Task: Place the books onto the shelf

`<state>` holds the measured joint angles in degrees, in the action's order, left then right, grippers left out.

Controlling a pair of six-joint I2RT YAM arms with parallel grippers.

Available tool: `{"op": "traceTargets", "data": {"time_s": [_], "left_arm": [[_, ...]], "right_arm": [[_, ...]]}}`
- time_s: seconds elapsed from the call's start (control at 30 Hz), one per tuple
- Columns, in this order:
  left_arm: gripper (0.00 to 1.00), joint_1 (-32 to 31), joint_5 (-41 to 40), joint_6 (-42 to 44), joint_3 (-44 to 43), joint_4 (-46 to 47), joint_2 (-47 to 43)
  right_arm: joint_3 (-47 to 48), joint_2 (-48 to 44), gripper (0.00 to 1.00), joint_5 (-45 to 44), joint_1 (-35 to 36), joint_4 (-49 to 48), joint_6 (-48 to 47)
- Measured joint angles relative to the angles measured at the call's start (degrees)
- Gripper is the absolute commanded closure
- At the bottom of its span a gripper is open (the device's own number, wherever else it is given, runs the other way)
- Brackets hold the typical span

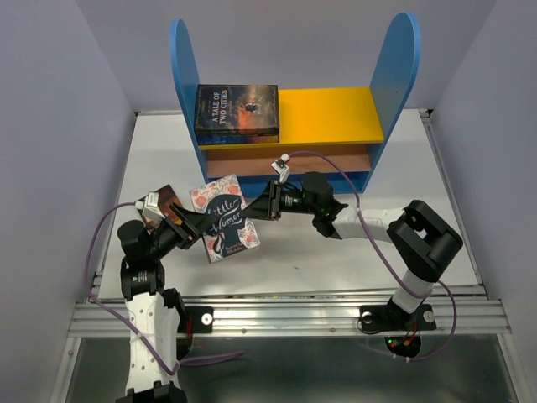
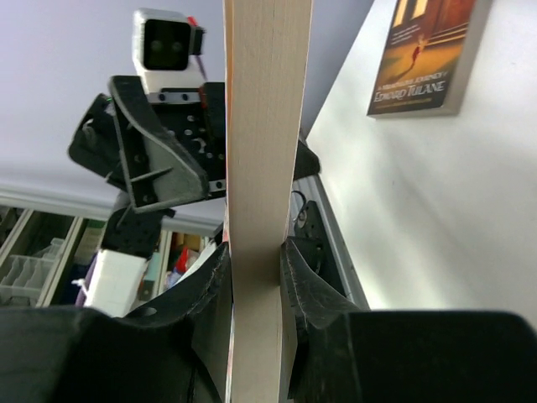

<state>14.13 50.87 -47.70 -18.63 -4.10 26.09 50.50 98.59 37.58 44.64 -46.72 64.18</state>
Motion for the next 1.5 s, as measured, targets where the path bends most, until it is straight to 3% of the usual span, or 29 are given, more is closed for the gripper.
{"op": "traceTargets", "data": {"time_s": [0.1, 0.2, 0.3, 0.33, 0.47, 0.53, 0.57, 0.63, 0.67, 0.7, 0.77, 0.8, 0.9, 1.27, 1.5], "left_arm": [[0.06, -0.17, 2.47, -1.53, 1.22, -0.11, -1.51], [0.19, -0.17, 4.66, -3.15, 1.31, -0.04, -3.8], [0.38, -0.2, 6.47, -4.83, 0.76, 0.31, -6.67], [0.5, -0.22, 6.99, -5.4, 0.44, 0.46, -7.28], [0.7, -0.22, 8.31, -6.95, -0.42, 0.87, -7.87], [0.86, -0.2, 8.68, -7.82, -1.05, 0.81, -8.04], [1.0, -0.2, 8.63, -8.31, -1.42, 0.74, -8.26], [1.0, -0.17, 8.52, -8.7, -2.03, 0.33, -8.66], [1.0, -0.17, 8.52, -8.81, -2.29, 0.17, -8.72], [1.0, -0.2, 8.48, -8.94, -2.71, 0.0, -8.76], [1.0, -0.2, 8.68, -9.18, -3.58, -0.24, -8.76], [1.0, -0.31, 8.81, -9.25, -4.22, -0.26, -8.87], [1.0, -0.52, 8.61, -8.94, -7.67, -1.73, -9.01], [1.0, -0.52, 5.46, -9.11, -26.03, 0.52, -7.1], [1.0, -0.52, -0.42, -11.8, -32.06, 8.0, 1.66]], "right_arm": [[0.02, -1.14, 0.99, 1.16, 0.0, 0.02, 0.46], [0.0, -3.26, 0.99, 1.97, -0.33, -0.09, 0.66], [0.02, -4.17, 0.99, 2.34, -0.44, -0.28, 0.63], [0.02, -4.2, 0.99, 2.51, -0.44, -0.37, 0.61], [0.09, -4.2, 0.99, 2.82, -0.44, 0.22, 0.26], [0.5, -4.22, 0.99, 2.8, -0.44, 1.27, -0.61], [0.79, -4.22, 0.99, 2.75, -0.44, 1.79, -1.49], [1.66, -4.59, 0.99, 2.47, -0.44, 3.5, -2.78], [2.08, -5.05, 0.94, 2.14, -0.44, 4.42, -3.65], [2.32, -5.86, 0.68, 1.49, -0.44, 5.79, -4.68], [2.38, -7.78, 0.45, 0.26, -0.26, 8.81, -7.19], [2.38, -9.09, 0.25, -0.42, -0.13, 10.29, -8.46], [2.4, -13.97, 0.0, -4.9, -0.17, 15.82, -13.64], [-0.81, -40.54, 0.0, -40.72, -0.74, 35.23, -24.92], [0.57, -38.93, 0.0, -50.29, -1.14, 43.95, -27.76]]}}
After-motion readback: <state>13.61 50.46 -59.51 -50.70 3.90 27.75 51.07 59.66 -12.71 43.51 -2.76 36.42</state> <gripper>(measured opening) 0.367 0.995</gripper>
